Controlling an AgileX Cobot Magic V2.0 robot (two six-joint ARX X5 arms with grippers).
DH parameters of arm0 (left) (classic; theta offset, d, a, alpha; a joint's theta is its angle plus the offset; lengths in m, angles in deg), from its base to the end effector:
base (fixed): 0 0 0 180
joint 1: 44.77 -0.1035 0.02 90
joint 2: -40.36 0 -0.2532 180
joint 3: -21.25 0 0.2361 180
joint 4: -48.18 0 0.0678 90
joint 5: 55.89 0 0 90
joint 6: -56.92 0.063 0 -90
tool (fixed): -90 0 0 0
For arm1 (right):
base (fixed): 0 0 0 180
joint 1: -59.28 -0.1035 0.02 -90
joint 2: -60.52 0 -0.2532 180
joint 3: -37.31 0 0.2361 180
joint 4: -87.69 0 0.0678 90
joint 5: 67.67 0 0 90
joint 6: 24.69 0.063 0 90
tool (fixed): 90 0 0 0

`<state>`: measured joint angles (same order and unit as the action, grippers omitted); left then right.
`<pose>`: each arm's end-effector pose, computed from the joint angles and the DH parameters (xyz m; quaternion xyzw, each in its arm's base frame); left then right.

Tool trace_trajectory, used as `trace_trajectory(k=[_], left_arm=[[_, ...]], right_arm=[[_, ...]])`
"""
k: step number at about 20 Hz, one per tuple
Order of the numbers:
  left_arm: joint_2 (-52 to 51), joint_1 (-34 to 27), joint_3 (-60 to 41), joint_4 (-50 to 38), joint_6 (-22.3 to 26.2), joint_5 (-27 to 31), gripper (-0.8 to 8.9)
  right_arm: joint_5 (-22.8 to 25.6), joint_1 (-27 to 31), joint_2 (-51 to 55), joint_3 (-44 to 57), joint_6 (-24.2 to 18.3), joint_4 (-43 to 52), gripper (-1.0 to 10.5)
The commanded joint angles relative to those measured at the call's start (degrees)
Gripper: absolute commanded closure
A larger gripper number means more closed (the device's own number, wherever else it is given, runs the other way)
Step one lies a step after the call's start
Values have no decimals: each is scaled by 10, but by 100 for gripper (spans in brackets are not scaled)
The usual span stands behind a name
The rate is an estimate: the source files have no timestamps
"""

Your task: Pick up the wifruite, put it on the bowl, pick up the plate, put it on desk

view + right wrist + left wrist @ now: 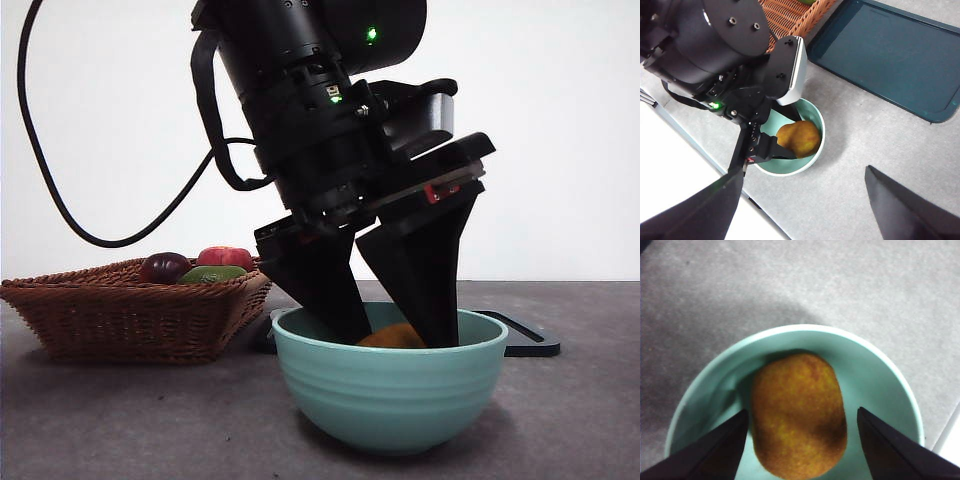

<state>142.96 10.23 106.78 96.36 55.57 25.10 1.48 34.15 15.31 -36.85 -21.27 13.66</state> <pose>0.1957 -0.2968 0.1632 0.2022 0.5015 -0.4405 0.7166 0.1151 0.0788 0.3078 0.0111 0.3937 0.3491 0.8503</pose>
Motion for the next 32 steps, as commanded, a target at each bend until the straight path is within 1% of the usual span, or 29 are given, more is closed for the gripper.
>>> trace_trajectory(k=[1, 5, 9, 13, 20, 22, 26, 29, 32], left_arm=[[-2, 7, 12, 0, 2, 0, 463], [-61, 5, 21, -1, 2, 0, 464], [-149, -16, 21, 3, 2, 0, 465], [-240, -59, 21, 22, -9, 0, 466], [-366, -159, 9, 98, -9, -3, 466], [-403, -177, -11, 108, -13, -32, 466], [-482, -184, -96, 108, -31, -58, 466], [-530, -184, -163, 113, -41, -112, 467], [-547, -184, -181, 133, -41, -145, 469]], right_arm=[[1, -3, -4, -11, 4, 5, 558], [1, -3, -4, -11, 4, 5, 558], [1, -3, -4, -11, 4, 5, 558], [1, -3, -4, -11, 4, 5, 558], [1, -3, -4, -11, 4, 5, 558], [1, -3, -4, -11, 4, 5, 558], [1, -3, -4, -11, 4, 5, 558], [1, -3, -4, -11, 4, 5, 558], [1, -3, -4, -11, 4, 5, 558]])
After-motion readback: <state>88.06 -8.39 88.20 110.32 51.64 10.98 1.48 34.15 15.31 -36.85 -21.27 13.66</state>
